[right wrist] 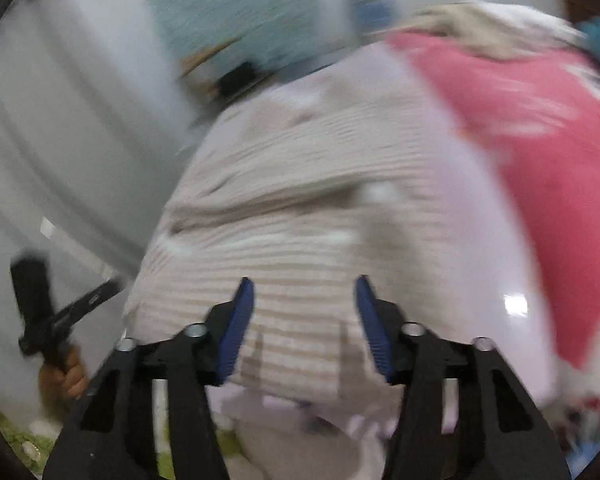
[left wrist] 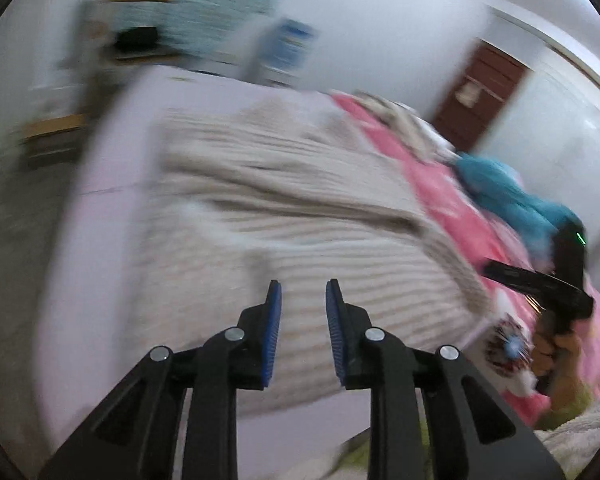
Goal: Fold large clothes
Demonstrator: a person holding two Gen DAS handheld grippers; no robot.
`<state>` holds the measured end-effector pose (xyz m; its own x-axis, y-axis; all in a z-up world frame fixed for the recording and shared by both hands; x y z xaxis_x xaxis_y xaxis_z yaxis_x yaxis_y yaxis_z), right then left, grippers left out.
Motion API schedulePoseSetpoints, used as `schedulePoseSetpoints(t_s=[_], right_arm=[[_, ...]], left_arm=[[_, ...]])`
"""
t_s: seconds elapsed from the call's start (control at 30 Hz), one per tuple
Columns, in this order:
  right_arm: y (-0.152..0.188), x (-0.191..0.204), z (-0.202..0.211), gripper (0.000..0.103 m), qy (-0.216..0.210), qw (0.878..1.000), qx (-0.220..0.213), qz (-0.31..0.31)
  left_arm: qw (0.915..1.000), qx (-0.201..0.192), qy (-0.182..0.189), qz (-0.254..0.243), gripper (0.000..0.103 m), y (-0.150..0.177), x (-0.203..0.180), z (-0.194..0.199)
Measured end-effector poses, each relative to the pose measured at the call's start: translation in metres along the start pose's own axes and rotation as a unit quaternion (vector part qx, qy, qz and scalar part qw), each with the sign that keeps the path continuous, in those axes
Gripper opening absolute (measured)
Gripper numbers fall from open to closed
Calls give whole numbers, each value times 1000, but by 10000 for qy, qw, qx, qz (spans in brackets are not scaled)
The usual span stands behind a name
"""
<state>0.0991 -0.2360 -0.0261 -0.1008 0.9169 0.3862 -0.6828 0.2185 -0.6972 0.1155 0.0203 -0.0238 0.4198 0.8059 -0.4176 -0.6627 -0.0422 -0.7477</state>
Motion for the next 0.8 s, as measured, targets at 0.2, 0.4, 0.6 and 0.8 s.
schedulePoseSetpoints(t_s=[0.2,0.4,0.6,0.8], right_arm=[[33,32,-71,21,-190,9901,1212,680],[41,19,-65,21,-317,9869,1543,341],[17,34,-68,25,-198,9912,1033,806],[16,25,-69,31,-169,9913,1079,735]], left_arm=[[9921,1232,108,-227,22,41,-17,-73],[9926,1206,162,43,23,45,-8,-59],[9964,816,-69,-202,23,19,-9,-76],[9952,842,-420,-273,23,17,4,-79]])
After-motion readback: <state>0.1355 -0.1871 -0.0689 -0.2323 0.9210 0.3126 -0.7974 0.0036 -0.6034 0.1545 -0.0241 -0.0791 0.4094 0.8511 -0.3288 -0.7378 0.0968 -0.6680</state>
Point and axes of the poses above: each gripper's, at about its wrist camera, not at the fingertips, and z roughly against the way its jaws point, x to its left, y to its underside, the point moved 7 cm from there along -z, roughly the way its jaws point, and after that the axes turned 11 degrees about -x, right-handed, at the moved point
